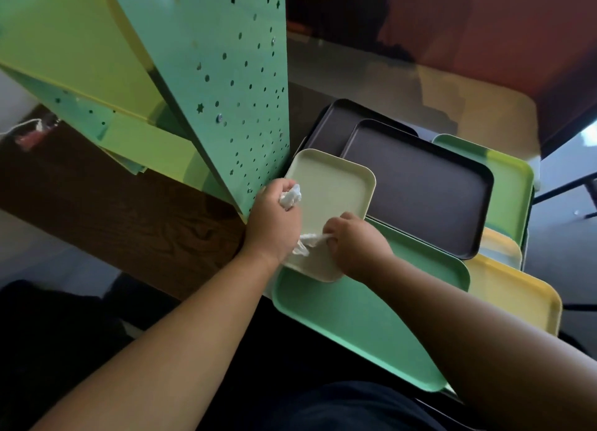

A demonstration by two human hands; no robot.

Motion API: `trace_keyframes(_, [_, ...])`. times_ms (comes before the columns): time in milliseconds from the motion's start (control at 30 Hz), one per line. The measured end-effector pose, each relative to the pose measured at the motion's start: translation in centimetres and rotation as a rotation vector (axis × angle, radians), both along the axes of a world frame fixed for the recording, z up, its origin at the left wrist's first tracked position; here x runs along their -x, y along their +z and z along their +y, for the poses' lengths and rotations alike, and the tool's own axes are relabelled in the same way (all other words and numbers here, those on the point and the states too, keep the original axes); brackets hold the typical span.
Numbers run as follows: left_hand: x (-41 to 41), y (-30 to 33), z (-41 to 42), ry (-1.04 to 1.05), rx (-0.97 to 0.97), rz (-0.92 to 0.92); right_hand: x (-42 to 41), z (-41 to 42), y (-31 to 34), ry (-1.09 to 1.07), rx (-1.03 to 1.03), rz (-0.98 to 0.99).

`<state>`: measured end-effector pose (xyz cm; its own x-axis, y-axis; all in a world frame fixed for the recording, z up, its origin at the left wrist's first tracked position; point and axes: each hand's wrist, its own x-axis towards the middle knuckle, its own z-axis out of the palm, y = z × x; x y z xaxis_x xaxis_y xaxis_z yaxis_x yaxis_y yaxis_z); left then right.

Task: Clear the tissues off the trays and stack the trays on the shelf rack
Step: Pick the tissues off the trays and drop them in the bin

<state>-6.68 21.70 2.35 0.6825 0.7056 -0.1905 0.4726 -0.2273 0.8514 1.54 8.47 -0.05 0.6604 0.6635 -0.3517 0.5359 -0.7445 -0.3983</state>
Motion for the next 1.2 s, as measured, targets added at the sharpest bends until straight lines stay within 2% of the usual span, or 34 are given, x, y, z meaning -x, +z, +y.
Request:
trace_keyframes(133, [-1.3,1.3,-1.0,-0.075,0.116,-0.026,0.3,-1.2,2.9,-0.239,-0.445,0.048])
trace_keyframes(200, [-2.7,2.5,-2.6,-0.160,0.342,-0.089,0.7,-2.5,5.2,-0.389,-0.650,0.184])
trace_keyframes(267, [-4.6,3.9,-5.2,-0.237,0.704,-0.168,1.0,-4.5,7.4,-0.523,-0.854,0.255])
trace_keyframes(300, [-5.8,4.5,-6.9,-0.274,0.914,-0.191,1.0,-5.8,8.1,-0.561,-0.903,0.177])
trace_keyframes(367, [-8.3,5.5,-10.9,-0.428,1.245,-0.166,0.9,-9.2,8.9,-0.575,-0.796,-0.163])
trace_keyframes(433, [-10.5,6.1,-16.2,-0.628,1.455,-0.087,0.8,-13.8,9.0,-0.604,-0.607,-0.499])
trace_keyframes(467, [-11.3,6.4,-19.3,-0.702,1.498,-0.028,0.9,-16.6,8.9,-0.640,-0.554,-0.598])
trace_keyframes(533, [-12.2,6.5,-26.1,-0.823,1.509,0.096,1.1,-22.9,8.2,-0.724,-0.537,-0.670])
trace_keyframes(667, [-12.3,5.6,-39.7,-0.953,1.485,0.270,1.0,-36.8,5.7,-0.783,-0.508,-0.659])
trace_keyframes(900, [-14.0,-1.9,-60.0,-0.852,1.411,0.442,1.1,-55.5,-1.2,-1.152,-0.599,-0.429])
trace_keyframes(967, [-14.4,-4.7,-64.5,-0.771,1.377,0.552,0.5,-59.4,-4.3,-1.293,-0.602,-0.299])
trace_keyframes(1033, [-14.8,-8.1,-68.2,-0.734,1.274,0.645,-0.4,-62.7,-7.4,-1.476,-0.626,-0.157])
trace_keyframes(1133, [-15.1,-12.7,-72.2,-0.814,0.942,0.688,-2.2,-66.6,-12.3,-1.664,-0.570,-0.004])
trace_keyframes(1200, [-15.7,-15.2,-73.9,-0.796,0.866,0.676,-3.7,-68.7,-15.8,-1.729,-0.507,0.096])
